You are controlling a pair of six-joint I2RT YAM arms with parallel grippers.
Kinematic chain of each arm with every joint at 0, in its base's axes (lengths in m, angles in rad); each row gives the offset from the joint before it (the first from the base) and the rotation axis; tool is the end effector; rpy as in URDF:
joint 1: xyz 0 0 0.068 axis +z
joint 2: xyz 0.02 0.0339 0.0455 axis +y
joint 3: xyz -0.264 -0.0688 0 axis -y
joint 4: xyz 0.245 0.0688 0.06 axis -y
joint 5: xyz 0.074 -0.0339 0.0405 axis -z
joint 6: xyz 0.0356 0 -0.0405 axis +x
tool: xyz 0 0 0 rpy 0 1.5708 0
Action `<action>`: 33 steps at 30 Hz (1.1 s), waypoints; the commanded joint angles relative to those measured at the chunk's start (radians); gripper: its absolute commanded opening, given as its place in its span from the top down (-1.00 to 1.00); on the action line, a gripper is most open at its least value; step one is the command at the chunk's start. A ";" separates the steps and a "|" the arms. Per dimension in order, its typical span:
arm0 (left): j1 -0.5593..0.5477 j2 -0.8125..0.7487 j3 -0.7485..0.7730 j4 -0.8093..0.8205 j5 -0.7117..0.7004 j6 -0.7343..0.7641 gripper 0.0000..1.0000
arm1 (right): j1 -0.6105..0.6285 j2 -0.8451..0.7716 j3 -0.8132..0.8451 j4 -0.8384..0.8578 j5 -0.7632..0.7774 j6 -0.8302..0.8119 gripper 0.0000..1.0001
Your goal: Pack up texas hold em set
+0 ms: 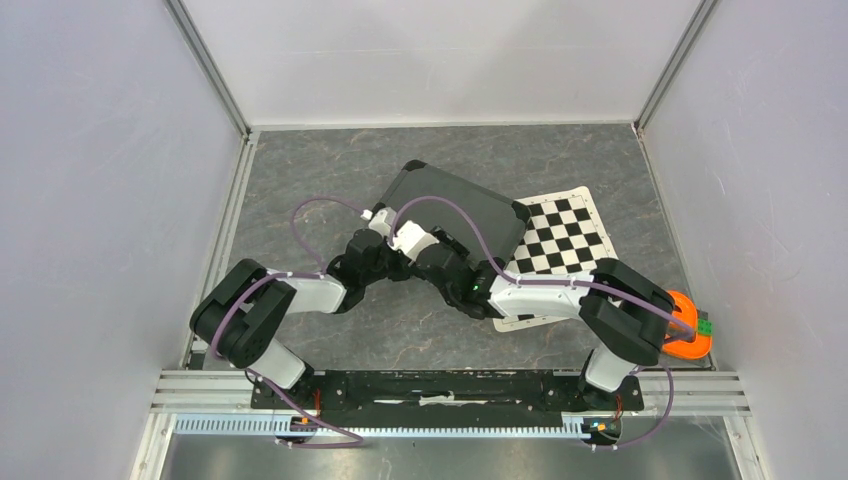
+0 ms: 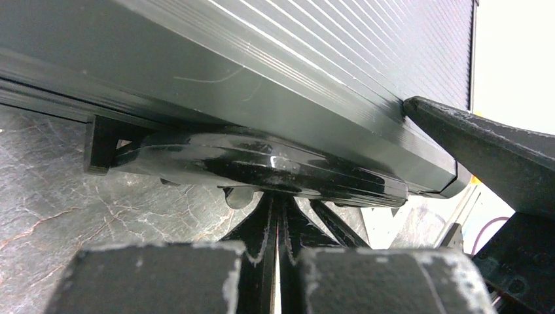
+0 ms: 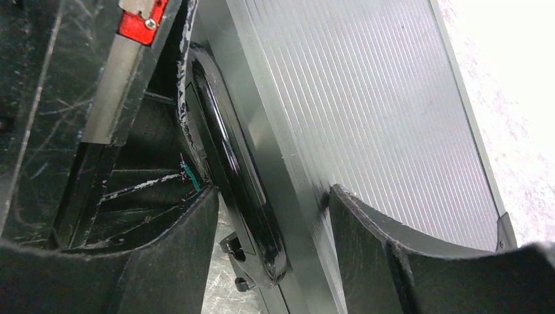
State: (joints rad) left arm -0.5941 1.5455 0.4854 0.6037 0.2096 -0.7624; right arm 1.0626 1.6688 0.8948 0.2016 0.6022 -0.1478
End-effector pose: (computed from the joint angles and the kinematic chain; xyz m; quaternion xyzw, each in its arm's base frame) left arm 0.2304 -0.1646 0.1450 -0.0158 0.8457 -0.3991 0.3538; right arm 0.1879 0.2958 0.1919 -0.3603 0.7703 -0.0317 0.5252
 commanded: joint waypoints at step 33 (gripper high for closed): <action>0.037 -0.033 -0.066 0.138 -0.025 -0.020 0.96 | 0.011 0.164 0.035 -0.220 0.162 0.089 -0.22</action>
State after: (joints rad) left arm -0.5621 1.5425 0.4347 0.6895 0.2005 -0.7776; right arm 1.1000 1.7527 0.9749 0.1387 0.7517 -0.1619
